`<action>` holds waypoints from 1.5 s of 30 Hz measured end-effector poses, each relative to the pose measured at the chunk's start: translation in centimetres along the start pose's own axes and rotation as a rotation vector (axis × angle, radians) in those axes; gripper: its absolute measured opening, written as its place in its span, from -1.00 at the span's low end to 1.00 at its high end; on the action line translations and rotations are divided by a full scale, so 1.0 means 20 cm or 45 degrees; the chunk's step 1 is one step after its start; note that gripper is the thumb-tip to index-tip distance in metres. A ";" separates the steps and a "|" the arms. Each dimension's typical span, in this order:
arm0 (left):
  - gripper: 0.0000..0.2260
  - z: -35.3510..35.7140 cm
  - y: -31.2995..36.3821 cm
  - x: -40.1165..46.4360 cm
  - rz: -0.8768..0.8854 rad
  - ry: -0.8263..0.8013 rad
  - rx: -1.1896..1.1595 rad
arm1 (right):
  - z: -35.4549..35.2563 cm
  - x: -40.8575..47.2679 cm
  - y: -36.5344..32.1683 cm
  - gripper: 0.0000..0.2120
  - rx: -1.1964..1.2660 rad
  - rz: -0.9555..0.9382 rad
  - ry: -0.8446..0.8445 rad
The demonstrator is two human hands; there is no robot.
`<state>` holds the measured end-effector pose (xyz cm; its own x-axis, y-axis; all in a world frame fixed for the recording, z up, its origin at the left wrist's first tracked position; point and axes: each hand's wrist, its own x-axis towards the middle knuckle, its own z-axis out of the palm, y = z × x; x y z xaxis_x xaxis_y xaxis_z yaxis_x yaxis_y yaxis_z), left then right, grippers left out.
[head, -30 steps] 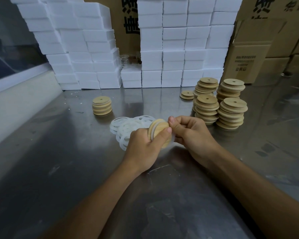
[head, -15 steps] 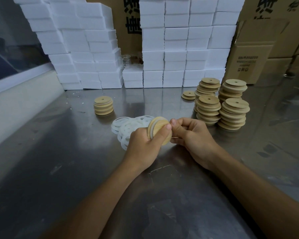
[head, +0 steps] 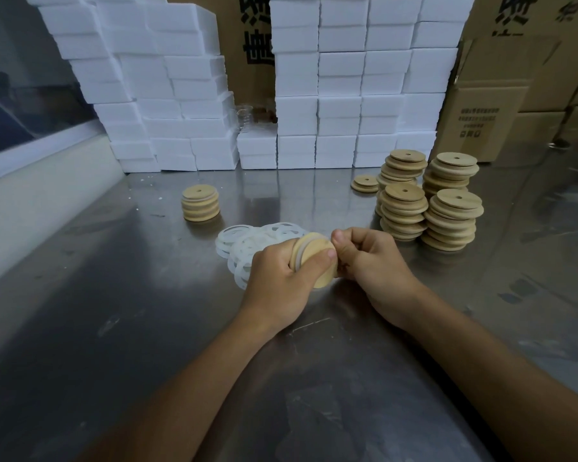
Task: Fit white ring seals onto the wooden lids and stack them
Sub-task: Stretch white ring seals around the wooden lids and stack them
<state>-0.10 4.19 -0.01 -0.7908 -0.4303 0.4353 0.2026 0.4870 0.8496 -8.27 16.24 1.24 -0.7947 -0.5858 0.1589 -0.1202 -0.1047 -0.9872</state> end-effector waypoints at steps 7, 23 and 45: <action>-0.87 -0.01 -0.01 0.02 -0.040 0.070 -0.046 | 0.01 0.00 0.00 -0.77 -0.041 -0.031 0.004; -0.81 -0.02 -0.02 0.02 0.022 0.120 -0.087 | 0.00 0.01 0.00 -0.87 0.208 0.093 -0.067; -0.88 -0.02 -0.05 0.02 0.010 0.093 0.022 | -0.03 0.02 0.02 -0.91 -0.353 -0.344 0.123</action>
<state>-0.45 3.13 -0.56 -0.7450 -0.4805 0.4627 0.1978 0.5033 0.8412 -8.88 16.44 0.95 -0.7632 -0.4870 0.4247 -0.4783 -0.0162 -0.8780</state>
